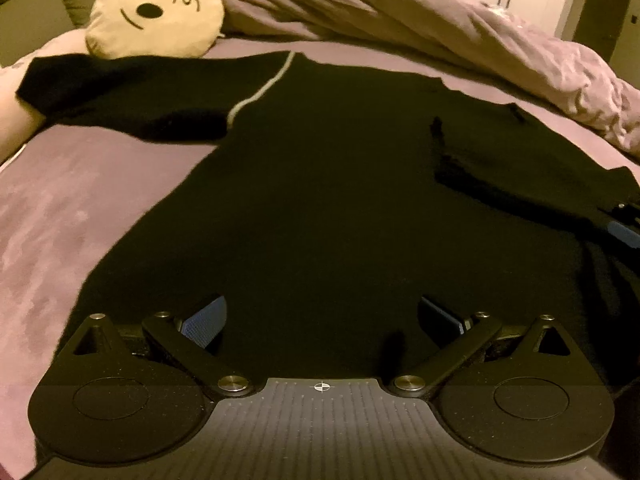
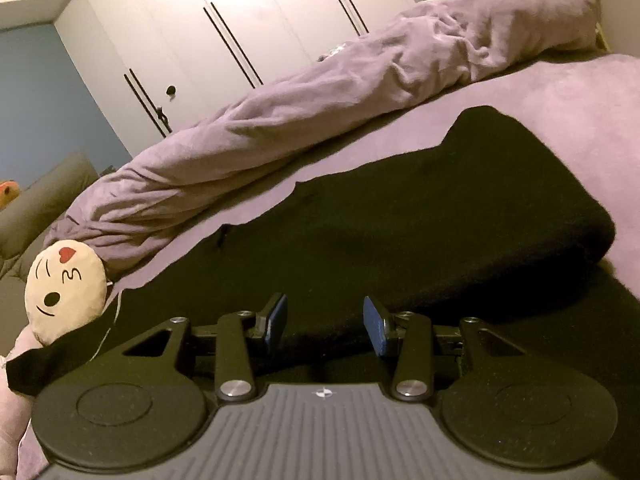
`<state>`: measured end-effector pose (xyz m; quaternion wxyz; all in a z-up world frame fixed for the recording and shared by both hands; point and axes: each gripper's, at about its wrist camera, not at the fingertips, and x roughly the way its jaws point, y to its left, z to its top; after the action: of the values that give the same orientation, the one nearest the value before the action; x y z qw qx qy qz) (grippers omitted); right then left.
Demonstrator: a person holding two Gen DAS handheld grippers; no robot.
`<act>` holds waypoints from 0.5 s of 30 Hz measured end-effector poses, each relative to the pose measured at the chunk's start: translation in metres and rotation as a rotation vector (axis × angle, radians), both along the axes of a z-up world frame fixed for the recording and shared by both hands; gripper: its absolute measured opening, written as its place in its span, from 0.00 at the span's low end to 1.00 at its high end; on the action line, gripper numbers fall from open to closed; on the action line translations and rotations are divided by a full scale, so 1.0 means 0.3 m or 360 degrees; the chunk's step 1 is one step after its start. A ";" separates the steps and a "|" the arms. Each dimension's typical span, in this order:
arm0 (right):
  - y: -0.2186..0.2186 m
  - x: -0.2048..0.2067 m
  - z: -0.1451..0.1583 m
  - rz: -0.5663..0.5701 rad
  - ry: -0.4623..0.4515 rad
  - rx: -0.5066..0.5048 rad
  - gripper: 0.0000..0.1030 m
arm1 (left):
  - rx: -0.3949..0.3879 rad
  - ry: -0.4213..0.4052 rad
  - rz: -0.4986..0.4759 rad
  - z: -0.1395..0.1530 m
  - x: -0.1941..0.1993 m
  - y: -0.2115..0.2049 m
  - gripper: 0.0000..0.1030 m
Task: Fold small clothes
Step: 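Lift the sleeve with the right gripper and lay it across the body, then open the right gripper and move it to the sweater side edge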
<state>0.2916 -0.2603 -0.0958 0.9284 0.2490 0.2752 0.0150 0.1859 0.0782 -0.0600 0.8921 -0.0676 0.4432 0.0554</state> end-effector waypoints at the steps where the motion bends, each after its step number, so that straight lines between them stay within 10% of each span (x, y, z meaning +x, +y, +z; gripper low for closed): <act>1: 0.005 0.005 0.001 -0.0003 0.0005 -0.0005 0.42 | 0.0003 -0.0004 0.0011 0.000 -0.001 0.011 1.00; 10: 0.083 0.086 0.057 -0.0039 -0.0027 -0.0206 0.50 | 0.0020 -0.0019 0.0124 0.016 -0.028 0.114 1.00; 15: 0.237 0.203 0.059 0.0235 -0.0005 -0.0346 0.69 | 0.0033 -0.0013 0.0164 0.014 -0.055 0.143 1.00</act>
<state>0.3525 -0.1890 -0.0780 0.9467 0.1259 0.2914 0.0536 0.1696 0.1212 -0.0558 0.8905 -0.0813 0.4350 0.1055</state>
